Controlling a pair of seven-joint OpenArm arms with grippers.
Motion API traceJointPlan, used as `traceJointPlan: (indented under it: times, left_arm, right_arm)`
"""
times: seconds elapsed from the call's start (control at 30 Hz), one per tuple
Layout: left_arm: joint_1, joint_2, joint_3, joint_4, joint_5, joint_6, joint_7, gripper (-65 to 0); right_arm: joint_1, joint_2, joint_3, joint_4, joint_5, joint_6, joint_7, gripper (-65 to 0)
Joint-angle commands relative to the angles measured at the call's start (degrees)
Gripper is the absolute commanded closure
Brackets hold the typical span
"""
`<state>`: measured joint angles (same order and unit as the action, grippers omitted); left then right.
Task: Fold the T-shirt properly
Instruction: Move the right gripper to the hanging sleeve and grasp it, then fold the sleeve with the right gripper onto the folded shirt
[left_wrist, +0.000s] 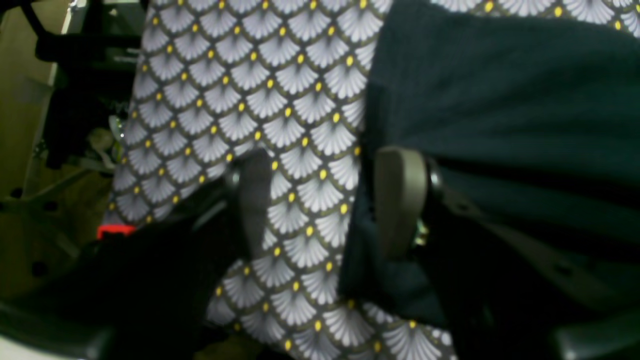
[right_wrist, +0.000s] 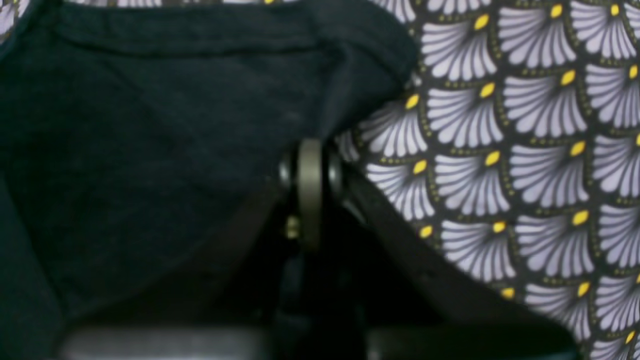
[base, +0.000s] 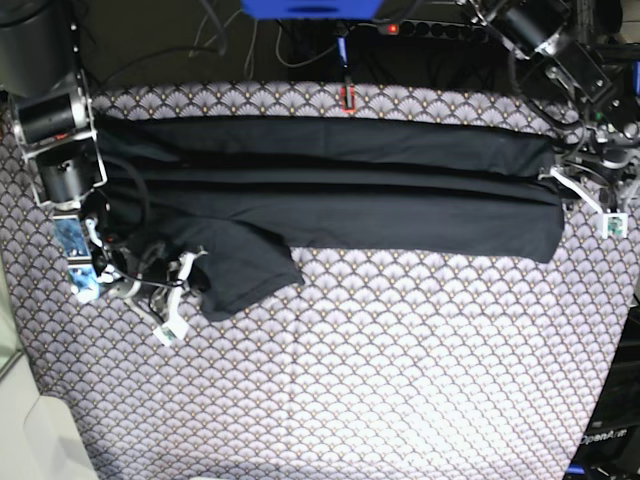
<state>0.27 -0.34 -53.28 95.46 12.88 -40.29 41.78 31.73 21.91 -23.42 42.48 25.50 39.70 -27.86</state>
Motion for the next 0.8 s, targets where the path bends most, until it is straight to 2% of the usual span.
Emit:
traceJointPlan:
  times: [0.0, 0.07, 0.23, 0.33, 0.5, 0.67, 0.77]
  left_arm:
    - [-0.93, -0.76, -0.04, 1.11, -0.53, 0.29, -1.12, -32.8]
    - [-1.02, -0.85, -0.04, 1.2, -0.97, 0.29, -1.12, -32.8]
    - [-1.02, -1.11, -0.04, 1.2, -0.97, 0.29, -1.12, -32.8]
    - [-1.02, -1.29, -0.04, 1.11, -0.97, 0.29, -1.12, -32.8]
    - [-1.02, -1.29, -0.04, 1.11, -0.97, 0.29, -1.12, -32.8]
    - [-1.02, -1.46, -0.04, 1.11, -0.62, 0.29, -1.3, -32.8]
    - [-1.02, -2.25, -0.04, 1.11, -0.8, 0.29, -1.21, -32.8]
  right_arm:
    - [1.55, 0.55, 0.25, 0.82, 0.22, 0.3, -0.41, 0.0]
    - [1.64, 0.73, 0.17, 1.26, 0.22, 0.3, -0.85, 0.0]
    - [-1.97, 4.77, 1.4, 13.92, 0.39, 0.3, -5.59, 0.0]
    - [-7.77, 6.79, 5.79, 26.31, 0.39, 0.3, -9.37, 0.0]
    - [-17.09, 7.76, 13.09, 44.33, 0.39, 0.3, -15.35, 0.0]
    - [-28.25, 7.93, 20.47, 58.75, 0.39, 0.3, -16.85, 0.0]
    - [-34.49, 7.93, 25.84, 63.32, 0.22, 0.3, -16.85, 0.0]
